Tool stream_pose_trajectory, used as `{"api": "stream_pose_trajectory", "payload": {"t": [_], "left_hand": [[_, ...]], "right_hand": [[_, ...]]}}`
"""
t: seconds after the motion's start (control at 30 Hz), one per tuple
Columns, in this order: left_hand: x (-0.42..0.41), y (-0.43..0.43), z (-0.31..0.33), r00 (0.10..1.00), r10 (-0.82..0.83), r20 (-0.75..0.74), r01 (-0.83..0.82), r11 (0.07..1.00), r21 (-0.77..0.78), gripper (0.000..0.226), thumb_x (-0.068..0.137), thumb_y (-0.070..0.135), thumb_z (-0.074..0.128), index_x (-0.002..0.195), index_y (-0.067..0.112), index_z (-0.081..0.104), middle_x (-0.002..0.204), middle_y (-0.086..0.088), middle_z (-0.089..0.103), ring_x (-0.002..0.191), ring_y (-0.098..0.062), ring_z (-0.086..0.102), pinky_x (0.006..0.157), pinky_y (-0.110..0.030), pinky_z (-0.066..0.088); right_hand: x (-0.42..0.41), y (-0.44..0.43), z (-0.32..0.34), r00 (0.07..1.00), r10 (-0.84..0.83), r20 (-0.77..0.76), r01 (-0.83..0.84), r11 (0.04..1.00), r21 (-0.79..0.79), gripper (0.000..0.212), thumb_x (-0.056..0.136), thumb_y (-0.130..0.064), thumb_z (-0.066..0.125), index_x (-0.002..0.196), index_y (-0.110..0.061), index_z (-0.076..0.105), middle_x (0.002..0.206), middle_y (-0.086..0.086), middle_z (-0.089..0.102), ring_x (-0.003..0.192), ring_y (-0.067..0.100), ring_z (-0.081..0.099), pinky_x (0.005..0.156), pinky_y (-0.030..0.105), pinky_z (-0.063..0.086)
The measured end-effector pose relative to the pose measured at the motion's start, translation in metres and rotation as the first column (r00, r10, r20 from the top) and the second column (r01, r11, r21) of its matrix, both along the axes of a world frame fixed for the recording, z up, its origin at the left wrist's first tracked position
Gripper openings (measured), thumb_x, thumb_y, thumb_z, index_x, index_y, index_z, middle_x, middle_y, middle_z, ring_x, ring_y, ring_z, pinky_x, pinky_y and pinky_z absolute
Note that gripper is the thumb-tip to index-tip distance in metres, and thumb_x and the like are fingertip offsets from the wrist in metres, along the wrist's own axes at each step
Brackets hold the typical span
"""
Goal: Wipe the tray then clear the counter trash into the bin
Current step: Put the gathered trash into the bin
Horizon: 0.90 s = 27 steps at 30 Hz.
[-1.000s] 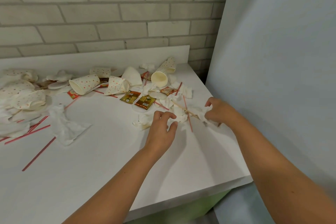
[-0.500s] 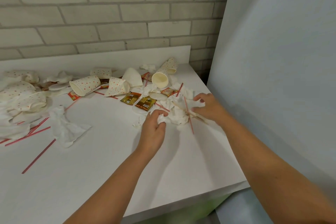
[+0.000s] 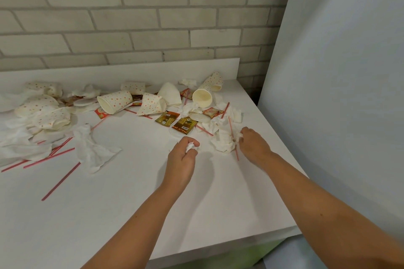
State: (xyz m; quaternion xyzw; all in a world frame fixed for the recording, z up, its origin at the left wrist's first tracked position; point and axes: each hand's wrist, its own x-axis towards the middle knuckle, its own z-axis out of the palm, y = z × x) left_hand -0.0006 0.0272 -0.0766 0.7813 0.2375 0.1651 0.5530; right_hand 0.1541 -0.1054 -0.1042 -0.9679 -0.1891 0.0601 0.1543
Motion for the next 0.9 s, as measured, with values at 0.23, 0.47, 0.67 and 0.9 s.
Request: {"api": "stream_pose_trajectory", "payload": {"t": [0.23,0.47,0.67,0.9], "left_hand": [[-0.003,-0.002,0.001,0.999,-0.029,-0.019,0.029,1.0,0.002,0.019,0.094,0.008,0.041,0.096,0.021,0.055,0.084,0.01,0.053,0.06,-0.008,0.044,0.053,-0.015,0.034],[-0.011,0.005,0.0,1.0,-0.022,0.004,0.022,1.0,-0.005,0.019,0.092,0.005,0.042,0.093,0.019,0.055,0.079,0.003,0.051,0.054,-0.009,0.04,0.04,-0.005,0.028],[-0.019,0.011,0.0,1.0,-0.007,0.0,0.007,1.0,0.011,0.018,0.093,0.005,0.042,0.094,0.02,0.053,0.076,0.005,0.049,0.057,-0.009,0.041,0.04,-0.006,0.031],[-0.034,0.026,-0.001,1.0,0.004,0.003,-0.004,1.0,-0.031,0.019,0.094,0.008,0.041,0.103,0.023,0.048,0.073,0.0,0.048,0.057,-0.012,0.04,0.049,-0.017,0.035]], "right_hand": [[0.0,0.012,0.002,0.993,-0.079,-0.091,0.078,0.997,-0.011,0.031,0.096,-0.027,0.049,0.114,-0.002,0.049,0.117,0.015,0.056,0.106,0.03,0.057,0.071,0.029,0.037],[-0.003,0.02,0.017,0.989,-0.117,-0.091,0.103,0.985,-0.141,0.026,0.093,-0.003,0.046,0.118,0.0,0.054,0.117,0.014,0.059,0.107,0.027,0.059,0.083,0.032,0.047],[-0.007,0.021,0.013,0.987,-0.129,-0.093,0.102,0.962,-0.254,0.024,0.097,-0.016,0.043,0.114,-0.006,0.057,0.116,0.007,0.062,0.106,0.024,0.06,0.073,0.026,0.038],[-0.018,0.024,0.014,0.979,-0.181,-0.093,0.159,0.966,-0.206,0.024,0.096,-0.009,0.045,0.117,-0.004,0.055,0.119,0.01,0.061,0.107,0.026,0.06,0.073,0.026,0.037]]}}
